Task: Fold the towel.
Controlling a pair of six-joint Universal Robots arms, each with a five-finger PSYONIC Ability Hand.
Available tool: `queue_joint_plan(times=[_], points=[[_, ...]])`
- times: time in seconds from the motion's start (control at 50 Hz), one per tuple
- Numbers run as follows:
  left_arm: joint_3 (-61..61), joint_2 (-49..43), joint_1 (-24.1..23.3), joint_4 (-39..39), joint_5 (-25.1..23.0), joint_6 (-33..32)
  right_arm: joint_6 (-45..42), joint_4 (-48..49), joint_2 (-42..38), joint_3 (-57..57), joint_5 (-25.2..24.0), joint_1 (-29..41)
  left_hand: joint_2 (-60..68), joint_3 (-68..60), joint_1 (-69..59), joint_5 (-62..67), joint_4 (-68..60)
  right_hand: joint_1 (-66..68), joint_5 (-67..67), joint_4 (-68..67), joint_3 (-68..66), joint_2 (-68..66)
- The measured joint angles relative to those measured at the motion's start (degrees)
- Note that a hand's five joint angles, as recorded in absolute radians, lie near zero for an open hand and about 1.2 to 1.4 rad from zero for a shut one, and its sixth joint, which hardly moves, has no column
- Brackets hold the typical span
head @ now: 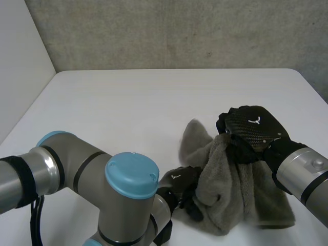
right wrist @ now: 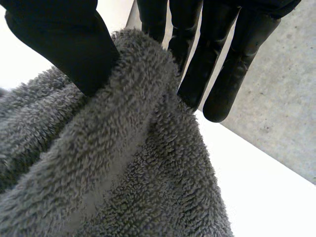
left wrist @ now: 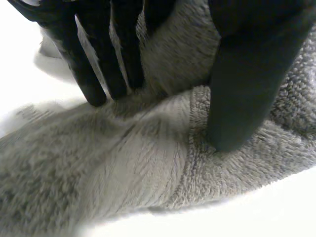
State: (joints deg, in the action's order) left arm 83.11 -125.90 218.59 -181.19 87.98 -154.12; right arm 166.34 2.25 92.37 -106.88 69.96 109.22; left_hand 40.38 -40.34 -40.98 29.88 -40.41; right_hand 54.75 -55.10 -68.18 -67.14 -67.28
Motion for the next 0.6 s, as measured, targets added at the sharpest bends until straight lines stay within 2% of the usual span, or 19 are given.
queue_joint_plan(times=[0.02,0.04,0.1,0.24,0.3,0.4,0.48,0.6], points=[[-0.4,0.1,0.1,-0.1,0.0,0.5,0.0,0.3,-0.1,0.3,0.1,0.0,0.0,0.0,0.0,0.0,0.0,0.0,0.0,-0.1,0.0,0.0],[-0.7,0.1,0.1,-0.2,0.1,0.7,0.0,0.7,-0.2,0.6,0.1,0.0,15.9,-15.7,-15.9,15.9,-15.9,0.0,0.0,-0.1,0.0,0.0],[-2.3,0.5,1.1,-1.1,1.6,1.1,0.0,2.6,-0.7,2.0,0.3,0.1,24.3,-24.2,-20.6,23.5,-24.1,0.0,0.0,-0.1,0.0,0.0],[-10.0,2.4,7.2,-3.1,7.2,-1.6,0.9,12.8,-3.5,7.7,1.0,0.6,28.2,-28.3,-24.0,27.6,-28.3,0.0,0.0,-0.2,-0.8,0.0],[-16.2,4.7,11.8,-3.8,9.4,-6.3,1.8,23.0,-4.8,11.5,1.9,0.9,28.8,-28.8,-24.5,28.4,-29.0,0.0,0.0,-0.2,-0.8,0.0],[-20.0,8.5,16.3,-3.9,10.6,-11.8,2.8,32.7,-6.1,14.3,2.8,1.4,29.1,-29.1,-27.3,29.0,-29.2,0.0,0.0,-0.2,-0.8,0.0],[-16.1,11.7,18.0,-3.6,10.6,-13.8,3.1,32.8,-8.0,14.7,2.5,2.9,29.2,-29.1,-27.3,29.3,-29.3,0.0,-0.5,-0.2,-0.8,0.0],[-5.5,14.7,18.3,-3.9,10.4,-14.4,2.2,25.6,-12.0,14.5,1.6,5.1,29.2,-29.2,-27.3,29.3,-29.3,0.0,-0.7,-0.2,-0.8,0.0]])
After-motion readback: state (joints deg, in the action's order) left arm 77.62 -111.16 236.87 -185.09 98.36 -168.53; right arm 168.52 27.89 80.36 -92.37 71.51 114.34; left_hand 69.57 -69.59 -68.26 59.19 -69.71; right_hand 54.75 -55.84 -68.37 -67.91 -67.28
